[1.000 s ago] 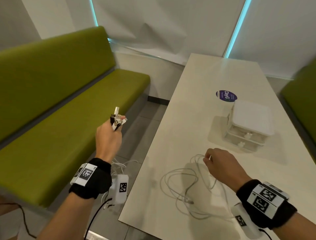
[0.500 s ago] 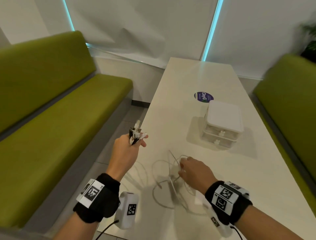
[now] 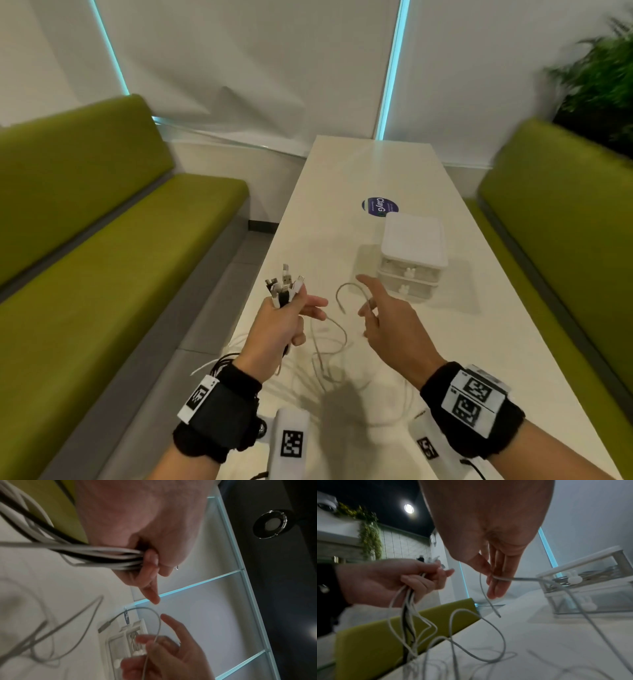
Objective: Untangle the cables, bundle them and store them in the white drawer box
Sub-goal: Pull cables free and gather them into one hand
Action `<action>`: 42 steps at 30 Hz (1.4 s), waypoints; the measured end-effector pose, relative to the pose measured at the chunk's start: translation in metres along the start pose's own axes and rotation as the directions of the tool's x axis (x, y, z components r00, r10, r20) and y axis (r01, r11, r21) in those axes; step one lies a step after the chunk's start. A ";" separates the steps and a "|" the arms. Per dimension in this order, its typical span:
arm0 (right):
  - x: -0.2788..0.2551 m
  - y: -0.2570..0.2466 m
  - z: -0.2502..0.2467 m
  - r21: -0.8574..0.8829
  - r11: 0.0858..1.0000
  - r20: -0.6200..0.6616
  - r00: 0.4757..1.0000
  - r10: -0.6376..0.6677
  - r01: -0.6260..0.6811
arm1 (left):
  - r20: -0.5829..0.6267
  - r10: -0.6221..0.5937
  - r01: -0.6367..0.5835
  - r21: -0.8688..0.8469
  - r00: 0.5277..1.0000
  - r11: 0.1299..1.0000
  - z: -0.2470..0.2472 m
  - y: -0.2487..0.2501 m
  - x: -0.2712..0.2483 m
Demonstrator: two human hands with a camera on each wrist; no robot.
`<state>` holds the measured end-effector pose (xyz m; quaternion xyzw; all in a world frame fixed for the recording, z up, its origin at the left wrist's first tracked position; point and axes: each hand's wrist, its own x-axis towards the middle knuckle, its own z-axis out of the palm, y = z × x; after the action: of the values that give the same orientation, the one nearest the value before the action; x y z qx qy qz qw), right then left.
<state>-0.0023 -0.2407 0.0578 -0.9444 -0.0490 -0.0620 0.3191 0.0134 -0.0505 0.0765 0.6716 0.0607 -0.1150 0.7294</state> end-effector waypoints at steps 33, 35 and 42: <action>-0.034 0.002 -0.009 0.120 0.966 0.065 0.970 -0.236 0.227 | -0.054 0.288 -0.263 0.279 0.956 0.924 0.018 -0.010 0.001; -0.033 0.002 -0.011 0.056 0.976 0.125 0.969 -0.215 0.209 | -0.050 0.292 -0.277 0.204 0.955 0.939 0.014 -0.006 0.000; -0.026 0.016 -0.012 -0.068 0.989 0.224 0.968 -0.115 0.134 | -0.091 0.303 -0.315 -0.367 0.949 0.876 -0.029 0.020 0.003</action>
<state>-0.0268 -0.2617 0.0540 -0.9528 -0.1406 0.0208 0.2681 0.0228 -0.0203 0.0928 0.5218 -0.0148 0.0270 0.8525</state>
